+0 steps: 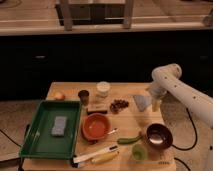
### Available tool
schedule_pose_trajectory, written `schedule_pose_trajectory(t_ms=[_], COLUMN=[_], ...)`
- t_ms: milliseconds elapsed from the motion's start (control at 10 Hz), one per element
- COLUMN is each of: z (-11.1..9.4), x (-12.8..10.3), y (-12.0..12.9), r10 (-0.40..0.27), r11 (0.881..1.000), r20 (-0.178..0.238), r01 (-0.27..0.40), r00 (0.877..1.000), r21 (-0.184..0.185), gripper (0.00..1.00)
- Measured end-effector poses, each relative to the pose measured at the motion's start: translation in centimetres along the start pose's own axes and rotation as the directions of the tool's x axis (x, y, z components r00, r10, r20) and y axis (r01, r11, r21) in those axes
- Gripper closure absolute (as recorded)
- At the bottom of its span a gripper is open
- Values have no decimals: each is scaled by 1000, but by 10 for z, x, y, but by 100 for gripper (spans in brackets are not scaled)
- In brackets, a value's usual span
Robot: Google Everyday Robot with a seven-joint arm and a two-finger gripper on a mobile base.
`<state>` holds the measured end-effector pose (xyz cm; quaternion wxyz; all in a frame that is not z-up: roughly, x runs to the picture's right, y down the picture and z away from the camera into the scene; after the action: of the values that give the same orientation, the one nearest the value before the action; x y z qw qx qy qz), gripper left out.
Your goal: Wipe red bowl with towel
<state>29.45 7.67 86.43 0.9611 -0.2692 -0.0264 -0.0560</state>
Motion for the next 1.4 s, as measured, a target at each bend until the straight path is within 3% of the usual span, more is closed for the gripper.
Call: schedule_pose_trajectory(t_ms=[1400], z=[47], x=[8], y=[-10], r10=[-81], r11=[996], r20=[93], r01=[84], r00=[992], r21=[-27], gripper=[20])
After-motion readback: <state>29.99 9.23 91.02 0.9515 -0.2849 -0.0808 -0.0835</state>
